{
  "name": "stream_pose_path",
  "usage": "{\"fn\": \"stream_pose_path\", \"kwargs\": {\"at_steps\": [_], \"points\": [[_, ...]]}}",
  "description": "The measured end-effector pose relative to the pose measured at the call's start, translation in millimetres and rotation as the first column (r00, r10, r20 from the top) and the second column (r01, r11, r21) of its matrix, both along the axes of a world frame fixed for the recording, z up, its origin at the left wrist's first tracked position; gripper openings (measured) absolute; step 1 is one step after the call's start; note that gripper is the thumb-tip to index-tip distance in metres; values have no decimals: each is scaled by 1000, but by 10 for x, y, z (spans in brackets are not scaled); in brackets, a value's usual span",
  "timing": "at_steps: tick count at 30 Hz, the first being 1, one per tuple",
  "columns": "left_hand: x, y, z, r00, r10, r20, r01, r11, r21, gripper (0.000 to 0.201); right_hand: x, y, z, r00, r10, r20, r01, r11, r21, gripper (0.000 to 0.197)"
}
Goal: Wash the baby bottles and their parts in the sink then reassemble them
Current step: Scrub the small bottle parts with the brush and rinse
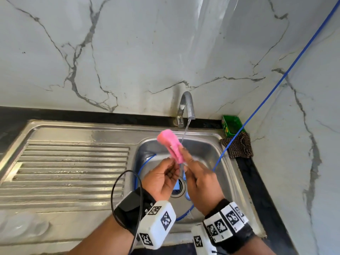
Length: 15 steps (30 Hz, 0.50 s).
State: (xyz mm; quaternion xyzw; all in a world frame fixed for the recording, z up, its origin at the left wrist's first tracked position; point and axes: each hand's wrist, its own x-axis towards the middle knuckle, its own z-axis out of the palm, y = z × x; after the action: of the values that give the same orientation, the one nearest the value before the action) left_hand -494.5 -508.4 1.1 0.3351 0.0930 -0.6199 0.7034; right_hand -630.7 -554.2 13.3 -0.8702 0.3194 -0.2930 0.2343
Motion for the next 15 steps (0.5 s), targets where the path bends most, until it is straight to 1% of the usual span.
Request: {"fn": "stream_pose_path", "kwargs": {"at_steps": [1,2,4,5,6,8,9,10,11,13,14,15], "points": [[4,13,1,1000,17,3,-17,1000,1,27,6,59,4,999,54,-7,-54,999,7,62],[10,24,-1,1000,23,9,-23,1000,1,25,-7,52,-4,998,66,-9,-66,998,7,59],[-12,28,25,1000,6,15,-6,1000,0,13,-66,-81,-18,999,-36,21,36,999,-4,53],[-33,27,33,1000,6,11,-6,1000,1,10,-79,-114,-20,996,-81,33,81,997,7,55],[-68,18,45,1000,16,11,-16,1000,5,11,-81,-98,-4,997,-77,31,78,997,-3,59],[-103,1,43,999,41,22,-42,999,6,18,-59,52,13,999,41,-23,-42,998,-37,62],[-123,-9,55,999,44,24,-44,999,-3,20,-93,85,15,996,81,-48,-83,995,-51,60],[-147,-19,63,999,46,20,-46,999,-10,19,-150,25,15,996,81,-46,-84,993,-78,56],[-186,-40,88,999,52,8,-52,999,-8,15,-219,-107,5,999,37,-5,-37,994,-101,54],[-272,-82,136,998,61,-19,-61,998,-1,13,-311,-317,24,996,-63,67,69,994,-90,56],[-309,-109,152,997,72,-22,-72,997,-5,16,-326,-334,36,997,-47,62,52,995,-84,55],[-337,-131,165,996,86,-15,-86,996,-15,23,-331,-283,43,999,23,41,-19,996,-86,55]]}}
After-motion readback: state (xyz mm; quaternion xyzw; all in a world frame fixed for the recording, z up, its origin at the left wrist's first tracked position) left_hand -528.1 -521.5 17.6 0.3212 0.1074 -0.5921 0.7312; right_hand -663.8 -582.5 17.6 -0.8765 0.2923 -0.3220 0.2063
